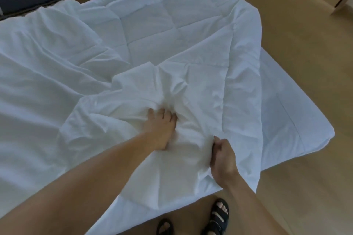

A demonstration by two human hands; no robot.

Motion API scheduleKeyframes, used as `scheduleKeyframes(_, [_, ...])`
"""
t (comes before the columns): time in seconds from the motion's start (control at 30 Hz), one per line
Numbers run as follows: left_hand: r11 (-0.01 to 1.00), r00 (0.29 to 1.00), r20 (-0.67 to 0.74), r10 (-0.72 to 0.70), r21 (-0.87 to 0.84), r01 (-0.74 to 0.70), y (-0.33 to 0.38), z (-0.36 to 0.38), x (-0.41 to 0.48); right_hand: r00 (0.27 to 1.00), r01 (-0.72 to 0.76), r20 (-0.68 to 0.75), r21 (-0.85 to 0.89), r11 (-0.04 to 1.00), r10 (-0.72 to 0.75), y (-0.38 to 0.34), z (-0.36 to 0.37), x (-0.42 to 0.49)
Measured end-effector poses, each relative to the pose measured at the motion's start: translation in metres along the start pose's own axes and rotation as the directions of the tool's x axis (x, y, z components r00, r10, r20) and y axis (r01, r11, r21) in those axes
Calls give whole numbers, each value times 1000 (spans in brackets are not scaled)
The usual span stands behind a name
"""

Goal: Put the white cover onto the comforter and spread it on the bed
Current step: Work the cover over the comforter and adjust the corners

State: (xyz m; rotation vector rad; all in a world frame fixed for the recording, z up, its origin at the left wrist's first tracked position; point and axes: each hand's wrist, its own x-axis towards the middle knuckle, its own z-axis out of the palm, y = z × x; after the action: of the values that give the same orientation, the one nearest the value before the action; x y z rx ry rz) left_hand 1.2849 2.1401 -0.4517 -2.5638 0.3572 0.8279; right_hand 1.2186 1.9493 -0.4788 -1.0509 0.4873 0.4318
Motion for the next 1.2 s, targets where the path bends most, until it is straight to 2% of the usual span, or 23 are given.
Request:
scheduleKeyframes(0.1, [999, 990, -141, 26, 37, -21, -2, 10, 11, 982, -147, 103, -107, 983, 158, 16, -16, 6])
scheduleKeyframes(0.17, [997, 986, -161, 49, 74, -37, -11, 10, 18, 967, -215, 107, -140, 967, 230, 22, -22, 11])
scheduleKeyframes(0.27, [998, 983, -177, 50, 57, -41, -17, 11, 22, 941, -247, 186, -196, 949, 284, 25, -19, 15])
scheduleKeyframes(0.33, [995, 977, -189, 99, 11, -99, -14, 23, 19, 926, -240, 220, -282, 929, 306, 24, -14, 15])
scheduleKeyframes(0.4, [986, 974, -163, 156, -31, -163, -8, 42, 13, 931, -241, 186, -336, 910, 315, 25, -12, 16])
scheduleKeyframes(0.5, [994, 994, -53, 98, -47, -101, 4, 67, 14, 948, -240, 128, -318, 917, 293, 28, -14, 20])
scheduleKeyframes(0.6, [1000, 990, -141, -20, 9, 21, 17, 72, 33, 946, -239, 122, -368, 899, 301, 31, -15, 22])
scheduleKeyframes(0.7, [999, 989, -145, 44, 17, -42, 23, 52, 51, 951, -277, 65, -262, 925, 303, 25, -16, 23])
scheduleKeyframes(0.73, [997, 993, -109, 46, -62, -53, 22, 48, 57, 952, -288, 42, -209, 935, 303, 19, -17, 23])
scheduleKeyframes(0.77, [974, 994, -103, 22, -223, -44, 15, 42, 59, 952, -299, 9, -182, 937, 306, 12, -20, 22])
scheduleKeyframes(0.8, [906, 993, -113, -42, -423, -10, 5, 37, 59, 950, -310, -22, -169, 936, 311, 5, -23, 21])
scheduleKeyframes(0.83, [794, 990, -87, -112, -607, 36, -7, 27, 56, 949, -314, -47, -179, 932, 311, -4, -25, 20])
scheduleKeyframes(0.87, [732, 979, -124, -161, -681, 35, -24, 18, 53, 952, -305, -59, -203, 930, 300, -13, -26, 20])
scheduleKeyframes(0.9, [735, 959, -219, -178, -678, -19, -44, 5, 43, 957, -288, -55, -252, 924, 283, -24, -24, 18])
scheduleKeyframes(0.93, [785, 940, -305, -153, -616, -72, -64, -10, 32, 966, -254, -42, -314, 915, 254, -34, -17, 17])
scheduleKeyframes(1.03, [828, 869, -441, -223, -557, -70, -128, -50, 2, 980, -166, 25, -459, 873, 200, -71, 18, 18])
scheduleKeyframes(1.1, [865, 814, -493, -307, -502, 22, -157, -52, 5, 974, -167, 58, -478, 862, 221, -92, 42, 23])
scheduleKeyframes(1.2, [926, 827, -448, -339, -316, 209, -155, -42, 19, 958, -234, 46, -434, 870, 281, -106, 65, 37])
